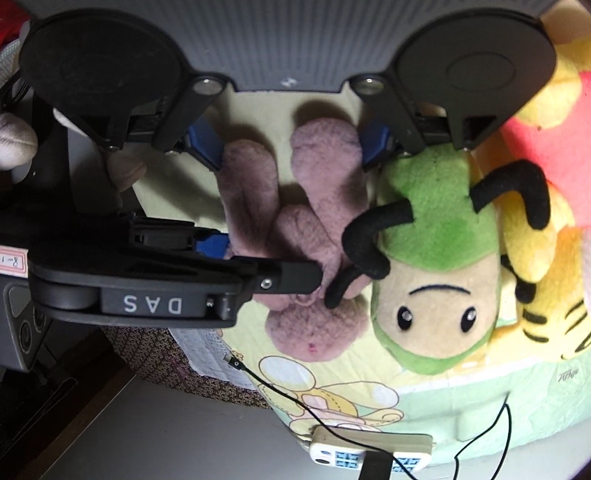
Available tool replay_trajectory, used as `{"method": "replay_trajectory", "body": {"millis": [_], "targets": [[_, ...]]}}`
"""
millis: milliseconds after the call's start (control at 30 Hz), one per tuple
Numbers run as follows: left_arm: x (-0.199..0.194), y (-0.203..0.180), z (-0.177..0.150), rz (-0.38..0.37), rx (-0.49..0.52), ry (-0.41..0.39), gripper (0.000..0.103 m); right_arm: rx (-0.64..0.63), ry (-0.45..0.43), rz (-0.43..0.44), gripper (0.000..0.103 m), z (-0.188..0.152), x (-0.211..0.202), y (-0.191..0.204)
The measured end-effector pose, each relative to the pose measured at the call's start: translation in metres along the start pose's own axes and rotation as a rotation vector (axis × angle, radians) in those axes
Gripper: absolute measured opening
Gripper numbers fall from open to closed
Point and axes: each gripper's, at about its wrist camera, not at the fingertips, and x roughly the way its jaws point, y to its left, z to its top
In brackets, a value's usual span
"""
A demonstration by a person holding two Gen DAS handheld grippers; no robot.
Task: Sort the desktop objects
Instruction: 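Close the right gripper on the pink teddy bear's body, then lift the pink teddy bear with the right gripper off the bed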
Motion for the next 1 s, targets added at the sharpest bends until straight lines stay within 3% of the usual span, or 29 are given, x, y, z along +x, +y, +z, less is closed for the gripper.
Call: {"method": "replay_trajectory", "body": {"millis": [300, 567, 700, 767, 867, 1000], "targets": [[-0.018, -0.012, -0.026, -0.051, 0.054, 0.04, 0.083, 0.026, 0.05, 0.029, 0.042, -0.02, -0.033, -0.01], [-0.038, -0.023, -0.056, -0.017, 0.134, 0.026, 0.092, 0.039, 0.074, 0.039, 0.03, -0.055, -0.07, -0.022], [-0.027, -0.025, -0.053, 0.005, 0.162, 0.025, 0.093, 0.089, 0.052, 0.012, 0.034, -0.068, -0.075, -0.035], [-0.021, -0.027, -0.046, -0.01, 0.164, 0.023, 0.093, 0.097, 0.02, 0.0, 0.042, -0.068, -0.076, -0.035], [-0.004, -0.037, -0.036, -0.016, 0.188, 0.027, 0.094, 0.066, -0.038, -0.034, 0.049, -0.063, -0.076, -0.029], [0.003, -0.048, -0.034, -0.002, 0.202, 0.013, 0.09, 0.028, -0.053, -0.054, 0.052, -0.057, -0.061, -0.023]]}}
